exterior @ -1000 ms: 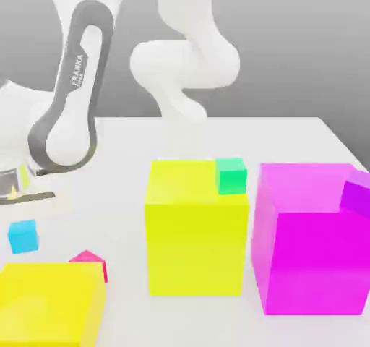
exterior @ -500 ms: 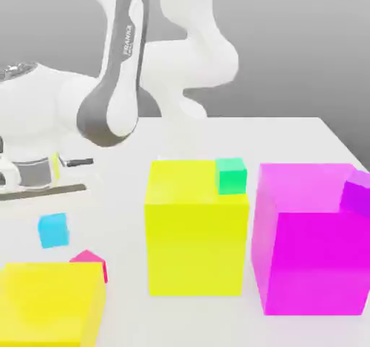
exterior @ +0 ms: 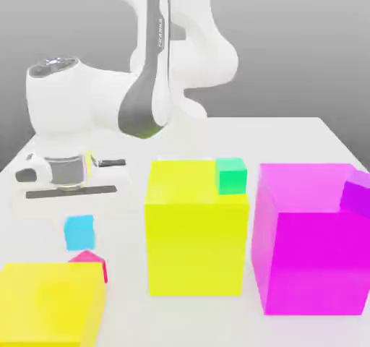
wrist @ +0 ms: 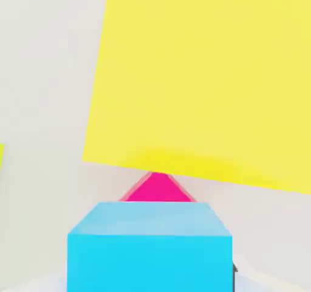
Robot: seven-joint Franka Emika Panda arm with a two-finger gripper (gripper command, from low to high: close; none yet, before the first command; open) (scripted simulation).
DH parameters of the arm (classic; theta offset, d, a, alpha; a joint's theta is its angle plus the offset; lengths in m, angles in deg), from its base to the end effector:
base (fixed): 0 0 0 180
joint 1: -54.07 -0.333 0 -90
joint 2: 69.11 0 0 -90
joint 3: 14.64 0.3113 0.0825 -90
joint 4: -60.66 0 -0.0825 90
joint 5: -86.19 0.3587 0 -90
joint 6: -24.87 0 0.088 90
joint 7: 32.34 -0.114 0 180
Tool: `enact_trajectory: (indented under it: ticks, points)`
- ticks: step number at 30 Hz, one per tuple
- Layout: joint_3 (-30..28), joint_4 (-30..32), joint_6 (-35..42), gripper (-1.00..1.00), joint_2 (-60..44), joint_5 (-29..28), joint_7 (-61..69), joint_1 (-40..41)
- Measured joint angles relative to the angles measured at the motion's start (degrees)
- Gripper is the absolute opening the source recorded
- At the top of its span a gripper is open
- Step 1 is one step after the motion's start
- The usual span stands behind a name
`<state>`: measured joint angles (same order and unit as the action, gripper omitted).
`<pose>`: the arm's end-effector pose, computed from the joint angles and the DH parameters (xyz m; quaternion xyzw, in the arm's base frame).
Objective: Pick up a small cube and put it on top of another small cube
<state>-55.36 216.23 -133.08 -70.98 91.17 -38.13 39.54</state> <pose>0.3531 -0.1797 0.2318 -0.9495 0.3136 -0.0097 0.0044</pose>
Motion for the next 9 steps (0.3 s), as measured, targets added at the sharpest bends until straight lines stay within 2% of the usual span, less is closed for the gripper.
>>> enact_trajectory:
  ticks: [6,7,9]
  points:
    - [6.97,-0.49,-4.91,-1.0,-7.56,14.05,10.07,4.3]
    - [7.76,-0.56,-5.45,1.0,-8.46,15.77,11.28,4.75]
    - [7.76,-0.56,-5.45,1.0,-8.46,15.77,11.28,4.75]
